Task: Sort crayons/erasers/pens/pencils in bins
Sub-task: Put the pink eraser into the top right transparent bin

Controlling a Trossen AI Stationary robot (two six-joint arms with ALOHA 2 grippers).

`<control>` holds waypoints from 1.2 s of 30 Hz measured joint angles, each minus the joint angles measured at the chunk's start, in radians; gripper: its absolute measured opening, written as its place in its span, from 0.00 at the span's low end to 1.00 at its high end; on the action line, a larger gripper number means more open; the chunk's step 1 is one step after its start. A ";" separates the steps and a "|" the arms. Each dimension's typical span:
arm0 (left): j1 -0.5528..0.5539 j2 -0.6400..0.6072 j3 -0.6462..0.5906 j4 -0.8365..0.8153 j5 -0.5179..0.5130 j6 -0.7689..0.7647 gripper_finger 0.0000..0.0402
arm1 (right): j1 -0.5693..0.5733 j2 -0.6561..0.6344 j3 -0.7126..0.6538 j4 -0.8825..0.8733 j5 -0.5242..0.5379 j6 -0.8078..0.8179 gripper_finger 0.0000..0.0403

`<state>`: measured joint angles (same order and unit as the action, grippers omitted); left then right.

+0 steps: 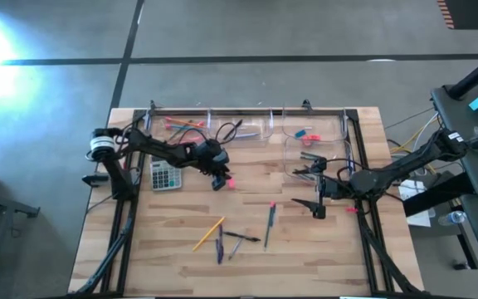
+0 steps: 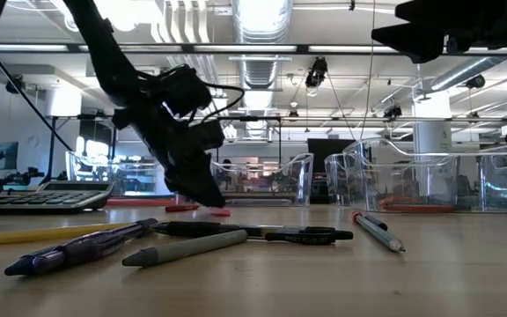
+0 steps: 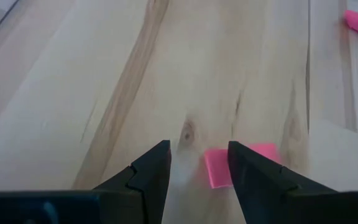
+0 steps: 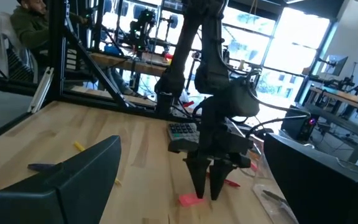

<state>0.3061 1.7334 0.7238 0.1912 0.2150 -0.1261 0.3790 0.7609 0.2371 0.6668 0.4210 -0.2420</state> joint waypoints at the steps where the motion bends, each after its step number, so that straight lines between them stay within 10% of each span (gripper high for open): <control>1: 0.000 0.010 0.002 0.002 -0.003 -0.001 0.37 | 0.000 0.000 0.000 -0.001 0.000 -0.001 0.95; 36: -0.011 -0.020 0.000 -0.052 -0.013 -0.056 0.37 | 0.000 0.000 0.000 -0.003 0.001 0.041 0.95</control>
<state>0.2954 1.7131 0.7233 0.1390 0.2017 -0.1821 0.3790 0.7605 0.2371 0.6633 0.4217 -0.2015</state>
